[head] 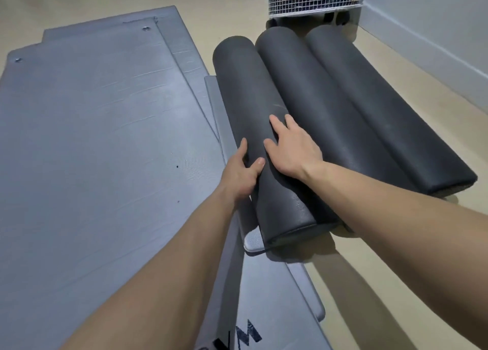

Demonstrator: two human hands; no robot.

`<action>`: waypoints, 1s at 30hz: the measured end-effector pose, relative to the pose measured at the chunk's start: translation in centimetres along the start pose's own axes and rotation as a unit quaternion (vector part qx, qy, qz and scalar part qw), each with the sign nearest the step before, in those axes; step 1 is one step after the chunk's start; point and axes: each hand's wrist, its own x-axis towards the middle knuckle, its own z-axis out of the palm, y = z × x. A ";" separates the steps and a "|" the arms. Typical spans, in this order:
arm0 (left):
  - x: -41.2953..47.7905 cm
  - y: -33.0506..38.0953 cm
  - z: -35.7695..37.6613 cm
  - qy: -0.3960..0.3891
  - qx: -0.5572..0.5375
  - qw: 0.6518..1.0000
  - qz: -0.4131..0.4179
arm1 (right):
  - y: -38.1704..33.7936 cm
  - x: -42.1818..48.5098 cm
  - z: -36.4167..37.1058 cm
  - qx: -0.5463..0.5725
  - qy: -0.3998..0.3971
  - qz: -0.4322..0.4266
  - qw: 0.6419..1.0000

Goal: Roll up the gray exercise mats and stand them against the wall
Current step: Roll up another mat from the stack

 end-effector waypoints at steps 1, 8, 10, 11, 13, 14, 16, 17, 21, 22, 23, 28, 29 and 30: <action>0.1 0.0 0.4 -0.005 -0.011 1.000 -0.002 | 0.2 0.1 0.0 0.002 0.003 0.000 1.000; 1.9 0.1 4.5 -0.017 -0.044 0.999 0.005 | 3.5 1.1 -1.4 -0.031 0.024 -0.002 0.999; 2.3 0.4 5.8 -0.022 -0.040 0.999 0.007 | 4.7 1.5 -2.0 -0.028 0.021 -0.002 0.999; 2.5 0.6 6.4 -0.025 -0.035 0.999 0.007 | 5.3 1.6 -2.3 -0.029 0.020 0.000 0.999; 3.0 1.1 7.5 -0.028 -0.024 0.999 0.010 | 6.1 1.9 -2.7 -0.039 0.026 0.009 0.999; 3.3 1.4 8.0 -0.028 -0.019 0.999 0.012 | 6.4 1.9 -2.8 -0.046 0.032 0.014 0.998; 4.0 1.7 9.0 -0.032 -0.009 0.999 0.010 | 6.9 1.8 -2.8 -0.069 0.049 0.021 0.996; 4.3 2.0 9.4 -0.035 -0.002 0.999 0.006 | 7.2 1.6 -2.7 -0.084 0.057 0.023 0.995; 4.8 2.9 9.0 -0.064 0.031 0.997 -0.006 | 7.2 0.0 -2.3 -0.120 0.063 0.047 0.990; 4.5 3.0 8.2 -0.078 0.050 0.996 -0.003 | 6.8 -0.5 -2.4 -0.126 0.066 0.051 0.989; 4.0 3.0 7.4 -0.089 0.070 0.994 0.000 | 6.2 -1.0 -2.3 -0.138 0.077 0.044 0.986; -2.1 0.1 -0.4 -0.040 0.209 0.977 0.022 | 0.3 -4.0 0.0 -0.169 0.087 -0.121 0.974; -3.7 -1.1 -2.7 -0.030 0.242 0.970 0.018 | -1.4 -4.9 1.0 -0.156 0.061 -0.152 0.974; -5.5 -2.4 -5.2 -0.023 0.274 0.962 0.009 | -3.0 -6.1 2.3 -0.144 0.031 -0.179 0.973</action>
